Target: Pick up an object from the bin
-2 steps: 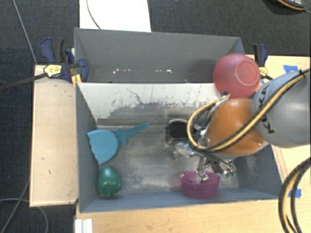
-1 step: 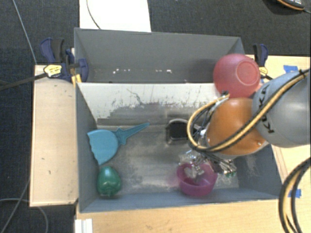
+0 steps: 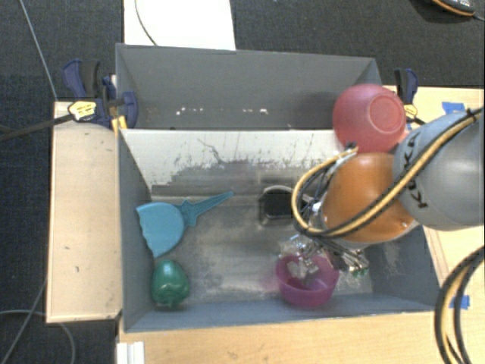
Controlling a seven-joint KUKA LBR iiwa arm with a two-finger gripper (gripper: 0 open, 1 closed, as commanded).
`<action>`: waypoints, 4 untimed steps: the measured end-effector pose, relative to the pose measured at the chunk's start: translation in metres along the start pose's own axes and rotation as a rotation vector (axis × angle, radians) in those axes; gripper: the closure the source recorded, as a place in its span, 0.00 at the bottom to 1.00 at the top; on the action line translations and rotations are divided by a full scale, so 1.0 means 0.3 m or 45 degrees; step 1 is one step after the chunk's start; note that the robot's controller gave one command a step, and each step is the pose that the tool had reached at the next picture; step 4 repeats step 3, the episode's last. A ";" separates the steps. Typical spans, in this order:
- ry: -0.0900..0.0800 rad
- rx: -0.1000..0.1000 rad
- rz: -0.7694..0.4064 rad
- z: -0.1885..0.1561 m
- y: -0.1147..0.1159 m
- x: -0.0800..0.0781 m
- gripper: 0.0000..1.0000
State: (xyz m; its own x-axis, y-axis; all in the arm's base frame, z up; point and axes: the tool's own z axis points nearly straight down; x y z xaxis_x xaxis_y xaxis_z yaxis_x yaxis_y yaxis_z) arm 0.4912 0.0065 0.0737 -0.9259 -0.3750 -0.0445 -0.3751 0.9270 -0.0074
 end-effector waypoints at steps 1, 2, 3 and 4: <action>-0.010 -0.002 -0.040 0.013 0.167 -0.109 1.00; 0.000 0.005 0.020 0.011 0.042 -0.004 1.00; -0.004 -0.002 -0.019 -0.342 0.105 -0.066 1.00; -0.004 -0.002 -0.019 -0.342 0.105 -0.066 1.00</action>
Offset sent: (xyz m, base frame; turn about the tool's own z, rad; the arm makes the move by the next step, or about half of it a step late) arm -0.0039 0.0134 -0.0037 0.0106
